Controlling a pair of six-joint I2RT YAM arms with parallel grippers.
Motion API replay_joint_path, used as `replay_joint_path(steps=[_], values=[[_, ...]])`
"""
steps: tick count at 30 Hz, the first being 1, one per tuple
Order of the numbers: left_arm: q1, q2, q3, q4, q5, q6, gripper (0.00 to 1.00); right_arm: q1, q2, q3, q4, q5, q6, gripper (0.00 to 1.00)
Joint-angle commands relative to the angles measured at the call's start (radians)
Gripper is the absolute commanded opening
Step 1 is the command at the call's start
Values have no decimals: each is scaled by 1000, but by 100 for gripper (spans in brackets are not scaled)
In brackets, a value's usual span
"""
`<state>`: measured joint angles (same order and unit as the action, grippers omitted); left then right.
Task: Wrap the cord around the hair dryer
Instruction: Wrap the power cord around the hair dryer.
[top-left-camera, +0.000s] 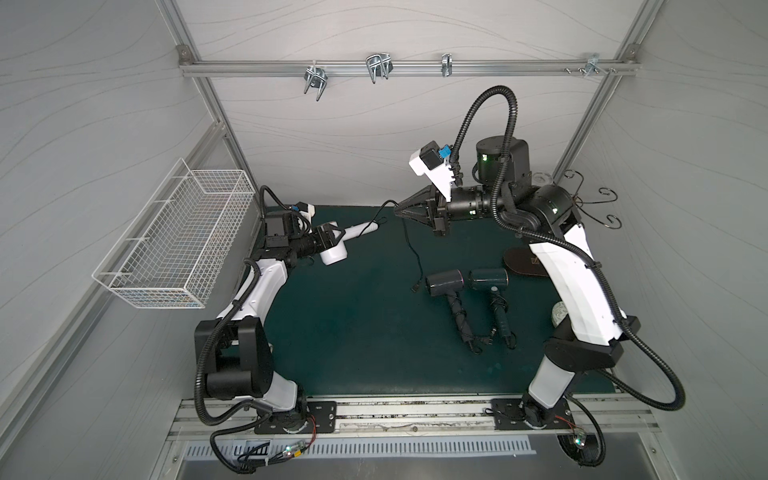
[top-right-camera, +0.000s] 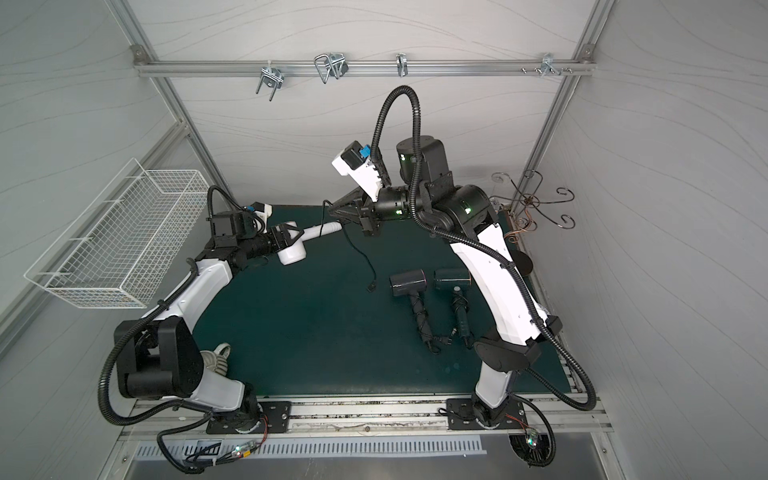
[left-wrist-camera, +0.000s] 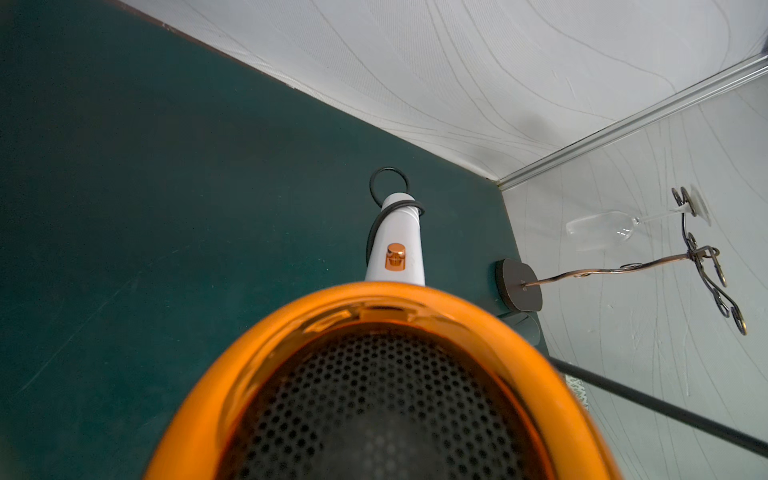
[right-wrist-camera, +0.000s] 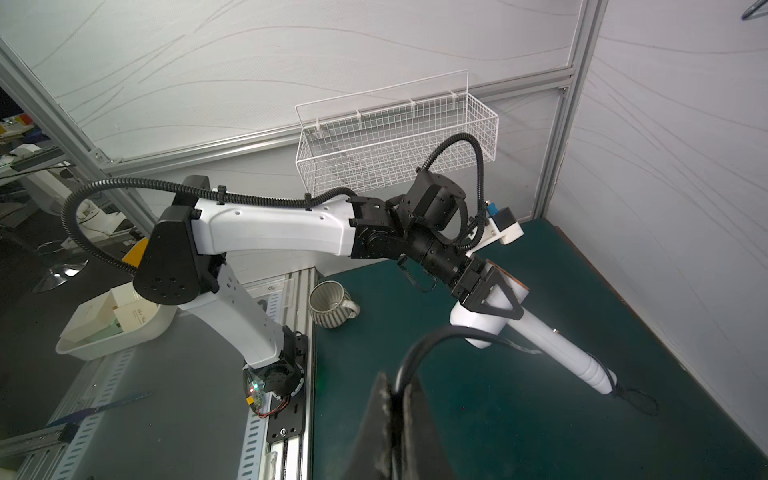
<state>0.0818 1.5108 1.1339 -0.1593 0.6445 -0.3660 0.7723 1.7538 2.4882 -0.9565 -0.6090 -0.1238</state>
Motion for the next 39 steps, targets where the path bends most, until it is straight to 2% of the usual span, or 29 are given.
replay_joint_path(steps=[1,16,24,31,39], values=[[2,22,3,61,-73,30,0,18,-20,74,78,-43,-5,0],[-35,120,27,38,-118,72,0,35,-11,142,136,-67,-17,0],[-107,145,26,3,-163,132,0,36,15,177,156,-37,-35,0],[-122,160,8,-2,-182,154,0,33,22,204,170,10,-91,0],[-158,173,-1,-28,-206,184,0,-19,52,238,216,67,-124,0]])
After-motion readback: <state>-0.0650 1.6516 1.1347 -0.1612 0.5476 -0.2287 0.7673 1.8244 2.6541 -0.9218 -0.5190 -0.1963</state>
